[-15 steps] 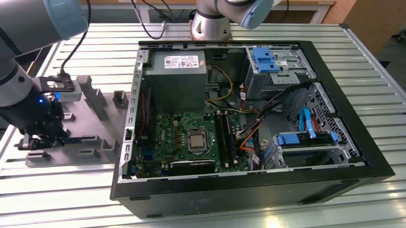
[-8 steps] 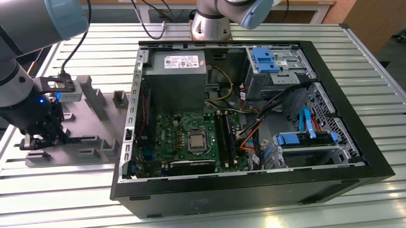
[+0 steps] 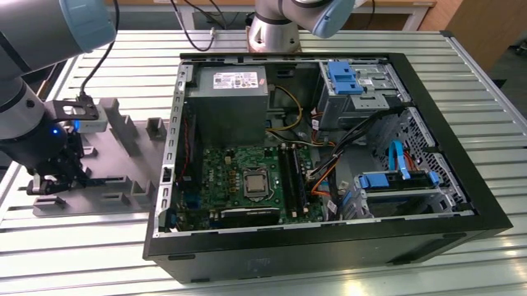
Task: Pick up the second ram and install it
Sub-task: 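Pick up the second ram and move it above second insertion slot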
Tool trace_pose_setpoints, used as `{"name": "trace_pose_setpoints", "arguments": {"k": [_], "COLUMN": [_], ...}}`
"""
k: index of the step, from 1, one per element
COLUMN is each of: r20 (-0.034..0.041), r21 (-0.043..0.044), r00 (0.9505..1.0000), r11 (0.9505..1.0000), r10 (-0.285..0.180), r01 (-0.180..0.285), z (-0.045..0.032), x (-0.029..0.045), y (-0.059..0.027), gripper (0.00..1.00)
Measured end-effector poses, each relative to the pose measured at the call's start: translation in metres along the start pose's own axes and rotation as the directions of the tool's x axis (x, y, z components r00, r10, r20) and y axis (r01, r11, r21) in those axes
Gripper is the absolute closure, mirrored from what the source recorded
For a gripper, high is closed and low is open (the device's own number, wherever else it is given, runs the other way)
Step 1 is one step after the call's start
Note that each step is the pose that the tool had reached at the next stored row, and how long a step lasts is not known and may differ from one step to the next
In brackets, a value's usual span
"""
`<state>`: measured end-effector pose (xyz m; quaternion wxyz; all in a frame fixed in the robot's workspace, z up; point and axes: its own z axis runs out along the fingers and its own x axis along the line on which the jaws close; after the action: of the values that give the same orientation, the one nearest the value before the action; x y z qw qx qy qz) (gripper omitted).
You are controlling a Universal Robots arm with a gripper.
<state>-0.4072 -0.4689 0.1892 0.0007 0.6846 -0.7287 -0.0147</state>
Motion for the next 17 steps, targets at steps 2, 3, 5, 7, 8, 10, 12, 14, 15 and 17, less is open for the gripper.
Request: {"name": "trace_pose_setpoints", "arguments": {"k": [2,3,5,7,8,10,12,14,15,17], "r20": [0.0000,0.0001,0.0000,0.0000,-0.0001,-0.0002,-0.0003,-0.0011,-0.0015,-0.0022], "r21": [-0.0001,0.0000,0.0000,-0.0001,-0.0001,-0.0002,-0.0004,-0.0011,-0.0015,-0.0022], "r00": [1.0000,1.0000,1.0000,1.0000,1.0000,1.0000,0.9999,0.9992,0.9984,0.9959], "r11": [1.0000,1.0000,1.0000,1.0000,1.0000,1.0000,0.9999,0.9992,0.9984,0.9959], "r10": [0.000,0.000,0.000,0.000,0.000,0.000,-0.011,-0.039,-0.056,-0.091], "r01": [0.000,0.000,0.000,0.000,0.000,0.000,0.011,0.039,0.056,0.091], "z": [0.0001,0.0002,0.0002,0.0002,0.0002,0.0004,0.0009,0.0011,0.0013,0.0017], "x": [0.0000,0.0000,0.0000,0.0000,0.0000,0.0000,0.0005,0.0005,0.0005,0.0005], "y": [-0.0002,-0.0003,-0.0003,-0.0003,-0.0003,-0.0003,-0.0004,-0.0004,-0.0003,-0.0003], "gripper": [0.78,0.78,0.78,0.79,0.86,0.86,0.86,0.86,0.86,0.86]}}
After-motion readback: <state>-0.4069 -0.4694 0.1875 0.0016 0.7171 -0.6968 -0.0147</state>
